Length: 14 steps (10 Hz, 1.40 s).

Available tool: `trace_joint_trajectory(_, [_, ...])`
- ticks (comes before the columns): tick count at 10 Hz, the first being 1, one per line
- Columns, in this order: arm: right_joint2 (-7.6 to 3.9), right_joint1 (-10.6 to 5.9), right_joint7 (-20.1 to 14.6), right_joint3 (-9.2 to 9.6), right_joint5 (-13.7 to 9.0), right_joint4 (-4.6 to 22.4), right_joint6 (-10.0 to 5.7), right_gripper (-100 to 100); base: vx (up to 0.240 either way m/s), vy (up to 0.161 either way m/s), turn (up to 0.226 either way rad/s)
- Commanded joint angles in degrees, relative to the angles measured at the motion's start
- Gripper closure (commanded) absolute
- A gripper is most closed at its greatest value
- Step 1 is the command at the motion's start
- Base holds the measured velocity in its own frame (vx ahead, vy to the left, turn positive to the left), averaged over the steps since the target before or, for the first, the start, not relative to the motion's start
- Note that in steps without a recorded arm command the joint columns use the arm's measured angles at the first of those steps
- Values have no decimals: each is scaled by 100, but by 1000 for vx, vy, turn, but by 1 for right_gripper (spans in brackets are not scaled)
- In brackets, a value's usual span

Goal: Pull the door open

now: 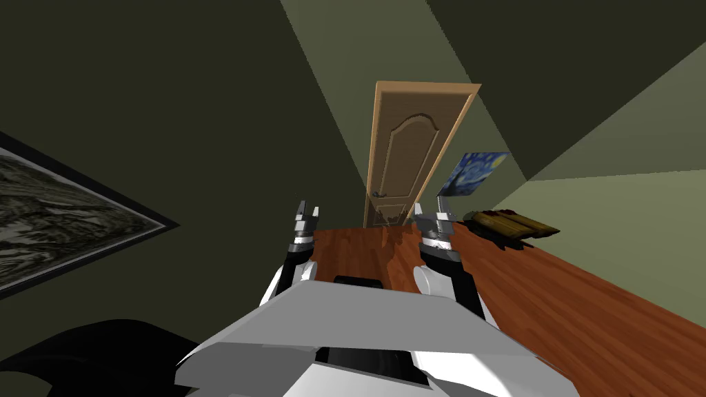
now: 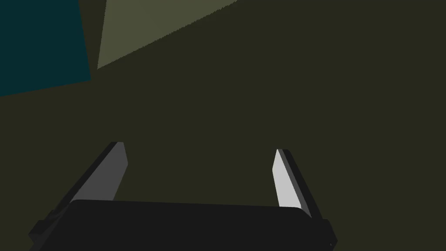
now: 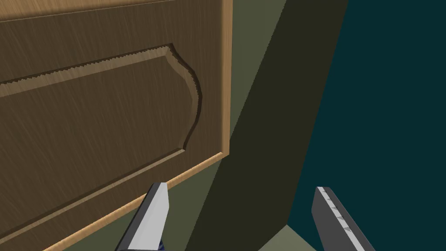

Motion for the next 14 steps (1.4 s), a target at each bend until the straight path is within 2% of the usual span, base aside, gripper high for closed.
trace_joint_trajectory(1, [-42,-50,3,-16,1,165,-29,-100,51,-1,37])
trace_joint_trajectory(8, [-245,-321,21,-102,8,1038,-188,-100,112,-16,44])
trace_joint_trajectory(14, [-452,-629,42,-201,15,2075,-368,-100,97,-23,56])
